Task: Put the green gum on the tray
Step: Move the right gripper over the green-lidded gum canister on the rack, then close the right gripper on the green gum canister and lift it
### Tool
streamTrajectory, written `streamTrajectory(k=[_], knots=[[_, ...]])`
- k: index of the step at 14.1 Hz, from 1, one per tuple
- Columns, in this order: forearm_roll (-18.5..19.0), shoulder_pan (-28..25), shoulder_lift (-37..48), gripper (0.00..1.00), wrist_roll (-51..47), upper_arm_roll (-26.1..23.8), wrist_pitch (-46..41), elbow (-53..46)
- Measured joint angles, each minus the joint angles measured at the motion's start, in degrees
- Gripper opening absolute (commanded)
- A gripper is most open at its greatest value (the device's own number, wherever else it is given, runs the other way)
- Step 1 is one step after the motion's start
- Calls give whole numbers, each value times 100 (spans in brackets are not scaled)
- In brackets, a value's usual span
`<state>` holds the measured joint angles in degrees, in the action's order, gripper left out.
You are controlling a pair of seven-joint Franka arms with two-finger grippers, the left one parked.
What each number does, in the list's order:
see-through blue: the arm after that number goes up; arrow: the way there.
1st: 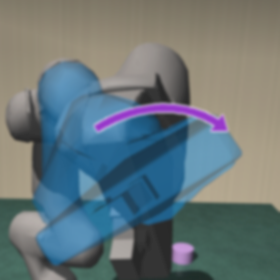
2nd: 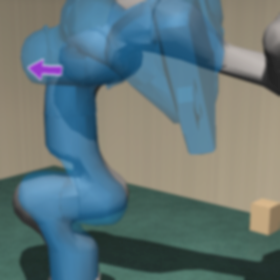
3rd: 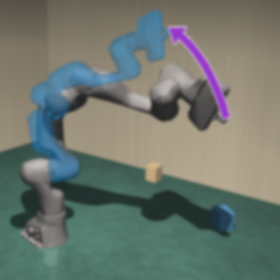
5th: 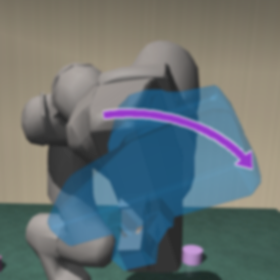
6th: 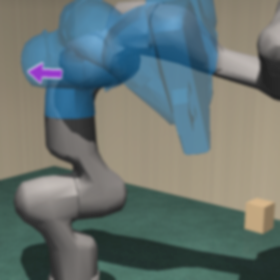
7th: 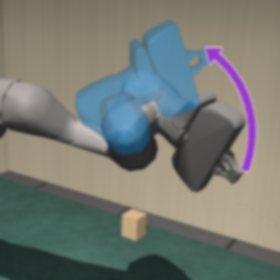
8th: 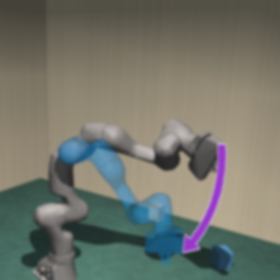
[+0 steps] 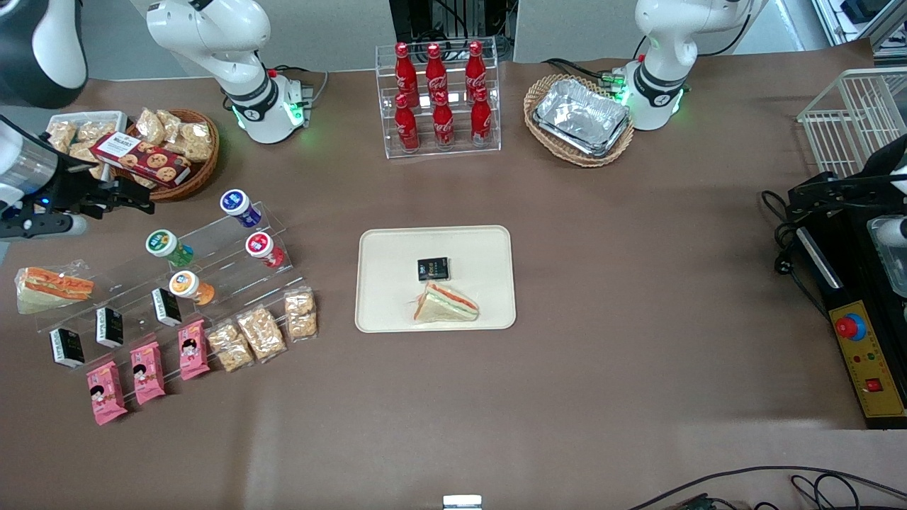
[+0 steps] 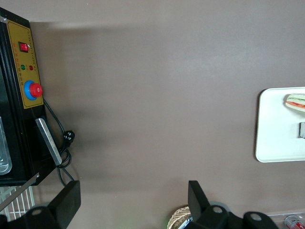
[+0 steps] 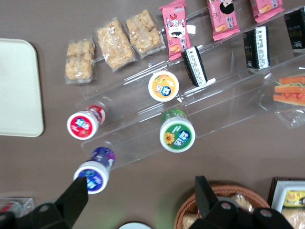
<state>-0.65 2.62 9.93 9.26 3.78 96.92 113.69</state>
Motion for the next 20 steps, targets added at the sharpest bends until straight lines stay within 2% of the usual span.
streamTrajectory(k=[5, 13, 14, 16, 20], knots=[[1, 14, 3, 100, 850, 396, 1260, 1064], [1, 15, -374, 99, 1039, 497, 2280, 1637], [0, 15, -375, 96, 1043, 497, 2337, 1692], [0, 15, -377, 83, 1055, 496, 2463, 1797], [0, 15, -377, 51, 1142, 492, 2534, 1861]])
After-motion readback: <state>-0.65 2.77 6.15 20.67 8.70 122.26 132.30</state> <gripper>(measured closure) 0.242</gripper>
